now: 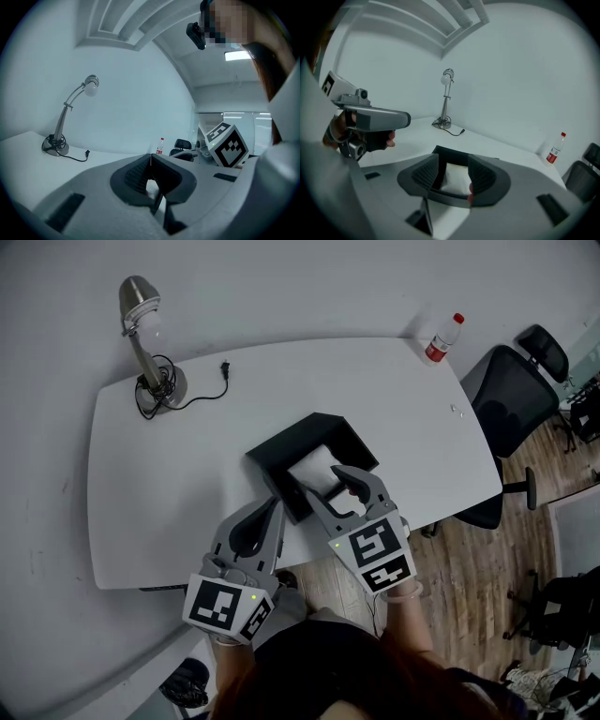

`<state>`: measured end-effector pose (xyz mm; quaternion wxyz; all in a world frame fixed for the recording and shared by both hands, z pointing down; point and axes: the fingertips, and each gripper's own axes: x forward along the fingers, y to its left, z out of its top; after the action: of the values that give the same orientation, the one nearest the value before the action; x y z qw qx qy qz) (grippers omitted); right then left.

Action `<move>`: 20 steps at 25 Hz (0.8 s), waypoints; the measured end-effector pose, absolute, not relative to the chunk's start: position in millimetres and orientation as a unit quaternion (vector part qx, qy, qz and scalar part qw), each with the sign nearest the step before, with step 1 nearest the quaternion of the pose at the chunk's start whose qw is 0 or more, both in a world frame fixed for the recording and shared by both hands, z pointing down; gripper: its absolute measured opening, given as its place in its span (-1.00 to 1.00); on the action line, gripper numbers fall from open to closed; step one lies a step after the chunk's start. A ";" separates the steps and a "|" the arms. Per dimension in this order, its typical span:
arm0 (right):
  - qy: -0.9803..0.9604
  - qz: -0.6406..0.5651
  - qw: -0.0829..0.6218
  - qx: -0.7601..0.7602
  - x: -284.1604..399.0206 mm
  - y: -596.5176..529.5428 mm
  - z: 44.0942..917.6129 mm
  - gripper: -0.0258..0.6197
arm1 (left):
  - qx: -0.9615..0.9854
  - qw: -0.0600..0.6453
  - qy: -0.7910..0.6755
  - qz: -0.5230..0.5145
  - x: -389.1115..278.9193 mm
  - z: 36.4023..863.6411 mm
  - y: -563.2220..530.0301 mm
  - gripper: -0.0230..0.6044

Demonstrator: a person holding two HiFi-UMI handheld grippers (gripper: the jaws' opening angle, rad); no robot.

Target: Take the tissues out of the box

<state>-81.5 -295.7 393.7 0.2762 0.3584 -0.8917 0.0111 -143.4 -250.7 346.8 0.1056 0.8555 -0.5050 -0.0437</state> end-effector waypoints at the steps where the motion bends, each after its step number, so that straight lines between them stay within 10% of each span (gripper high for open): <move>1: -0.890 0.015 0.283 0.357 -82.2 -298.0 397.9 -0.27 | 0.855 0.108 -0.505 -0.043 -144.4 348.5 -252.8 -0.86; 20: -0.854 0.064 0.414 0.308 -88.6 -323.1 457.7 -0.13 | 0.854 0.137 -0.501 -0.035 -150.3 368.5 -283.6 -0.86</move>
<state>-88.6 -323.1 457.7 0.4144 0.3077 -0.8541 0.0639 -150.3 -283.6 368.5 0.1366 0.8541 -0.5007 -0.0347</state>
